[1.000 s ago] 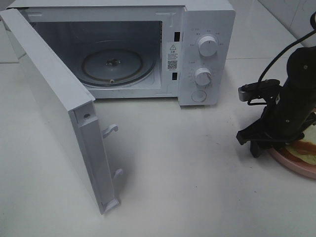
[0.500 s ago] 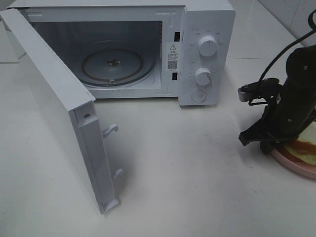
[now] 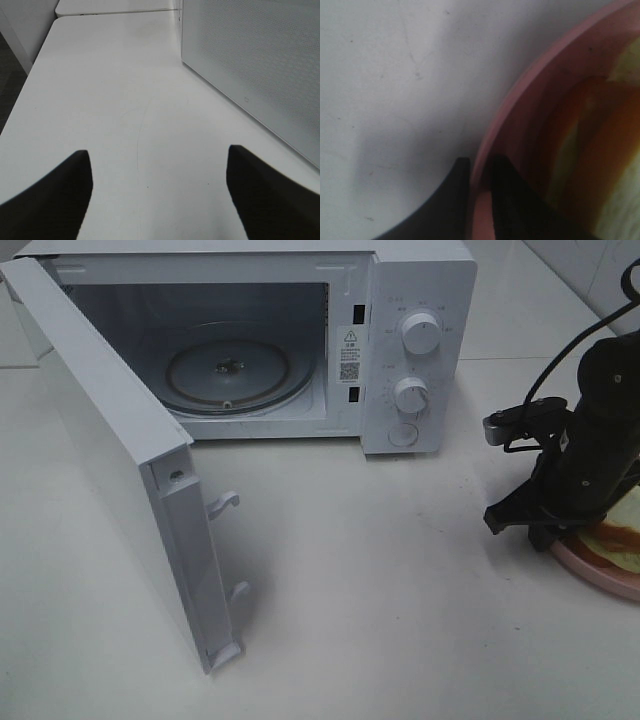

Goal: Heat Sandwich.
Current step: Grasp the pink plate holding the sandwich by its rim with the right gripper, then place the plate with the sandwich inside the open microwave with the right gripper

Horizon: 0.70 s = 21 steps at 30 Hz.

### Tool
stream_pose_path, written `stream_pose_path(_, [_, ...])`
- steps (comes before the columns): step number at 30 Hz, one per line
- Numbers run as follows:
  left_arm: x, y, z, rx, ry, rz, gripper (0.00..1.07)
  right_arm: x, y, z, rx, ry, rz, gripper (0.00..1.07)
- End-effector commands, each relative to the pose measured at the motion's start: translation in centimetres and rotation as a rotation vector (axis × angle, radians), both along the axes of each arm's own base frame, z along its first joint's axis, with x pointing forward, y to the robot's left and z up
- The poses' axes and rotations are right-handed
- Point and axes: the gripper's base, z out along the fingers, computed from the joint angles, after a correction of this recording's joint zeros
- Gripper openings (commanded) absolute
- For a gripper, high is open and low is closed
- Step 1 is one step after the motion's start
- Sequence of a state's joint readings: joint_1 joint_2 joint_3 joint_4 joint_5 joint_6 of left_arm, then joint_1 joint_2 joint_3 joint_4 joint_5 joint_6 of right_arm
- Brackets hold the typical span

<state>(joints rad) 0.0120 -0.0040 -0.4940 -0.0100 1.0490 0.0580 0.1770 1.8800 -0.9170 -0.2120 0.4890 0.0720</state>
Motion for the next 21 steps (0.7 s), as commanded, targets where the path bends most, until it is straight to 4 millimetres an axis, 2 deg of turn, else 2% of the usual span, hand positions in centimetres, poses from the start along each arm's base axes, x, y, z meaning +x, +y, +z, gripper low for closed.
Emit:
stream_pose_path(1, [-0.3, 0.0, 0.0, 0.001, -0.032, -0.005, 0.69, -0.4, -0.4, -0.1, -0.043, 0.037, -0.009, 0.00])
stream_pose_path(15, [-0.3, 0.0, 0.0, 0.001, -0.032, -0.005, 0.69, -0.9, -1.0, 1.3, -0.111, 0.056, 0.043, 0.00])
stream_pose_path(21, [-0.3, 0.0, 0.0, 0.001, -0.032, -0.005, 0.69, -1.1, -1.1, 3.3, -0.115, 0.011, 0.085, 0.00])
